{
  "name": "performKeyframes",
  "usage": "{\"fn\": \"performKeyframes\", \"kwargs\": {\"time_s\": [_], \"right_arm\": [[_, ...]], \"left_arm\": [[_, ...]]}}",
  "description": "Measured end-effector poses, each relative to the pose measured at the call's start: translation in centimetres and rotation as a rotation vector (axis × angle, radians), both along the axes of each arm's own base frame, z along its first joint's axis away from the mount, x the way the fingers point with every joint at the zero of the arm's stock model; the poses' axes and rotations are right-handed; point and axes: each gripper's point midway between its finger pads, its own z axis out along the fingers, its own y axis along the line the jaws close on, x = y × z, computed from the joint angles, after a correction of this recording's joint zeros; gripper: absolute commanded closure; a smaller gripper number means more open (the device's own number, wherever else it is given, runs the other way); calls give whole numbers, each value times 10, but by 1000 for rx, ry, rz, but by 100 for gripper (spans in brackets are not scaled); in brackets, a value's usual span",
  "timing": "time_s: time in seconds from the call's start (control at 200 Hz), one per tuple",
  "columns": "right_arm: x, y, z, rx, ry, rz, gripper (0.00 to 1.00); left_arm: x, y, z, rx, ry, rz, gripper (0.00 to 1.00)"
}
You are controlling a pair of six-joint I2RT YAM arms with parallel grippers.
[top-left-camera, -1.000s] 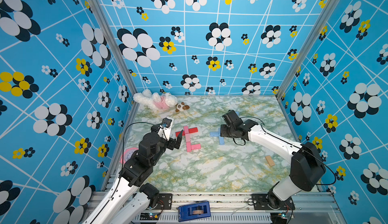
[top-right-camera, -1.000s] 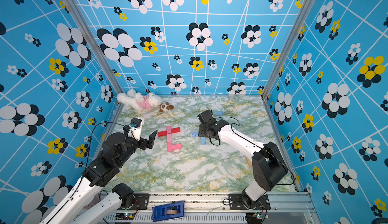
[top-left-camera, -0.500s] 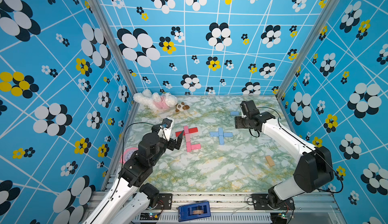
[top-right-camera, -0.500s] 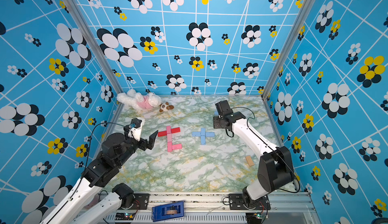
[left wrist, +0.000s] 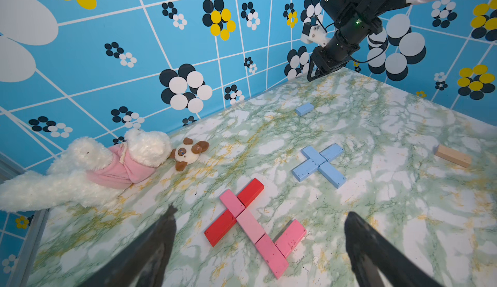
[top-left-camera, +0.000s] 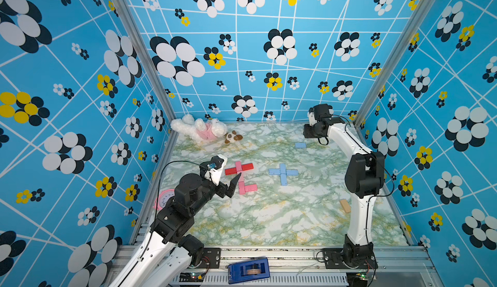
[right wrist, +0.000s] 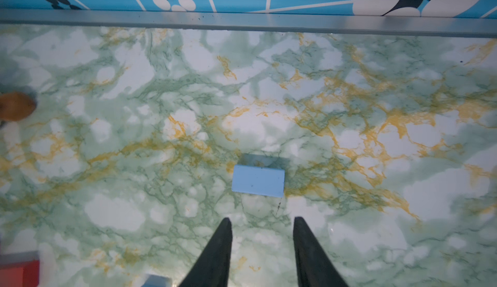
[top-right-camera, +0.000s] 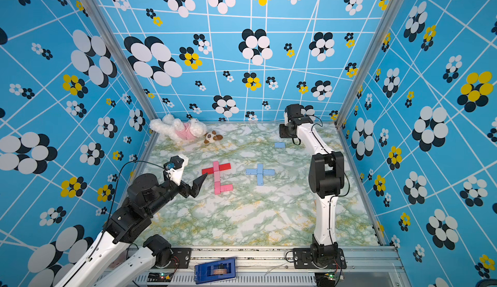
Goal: Assemble the letter t with building blocks
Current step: Pick up the building block from the center of the board.
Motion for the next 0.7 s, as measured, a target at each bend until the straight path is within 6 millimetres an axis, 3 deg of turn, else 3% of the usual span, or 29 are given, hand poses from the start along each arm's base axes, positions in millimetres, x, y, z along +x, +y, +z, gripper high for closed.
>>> {"fn": "performKeyframes", "kwargs": {"time_s": [0.12,0.295,0.7], "right_arm": [[20,-1,-16,24,19,2,71],[32,0,-42,43,69,8,74],[21,5,-84,69,185,18,77]], "left_arm": [[-1,-2,0,-1,3,-11,1],[-1,-3,-1,-2,5,-18,1],[0,-3,-2,-2,4,-18,1]]}}
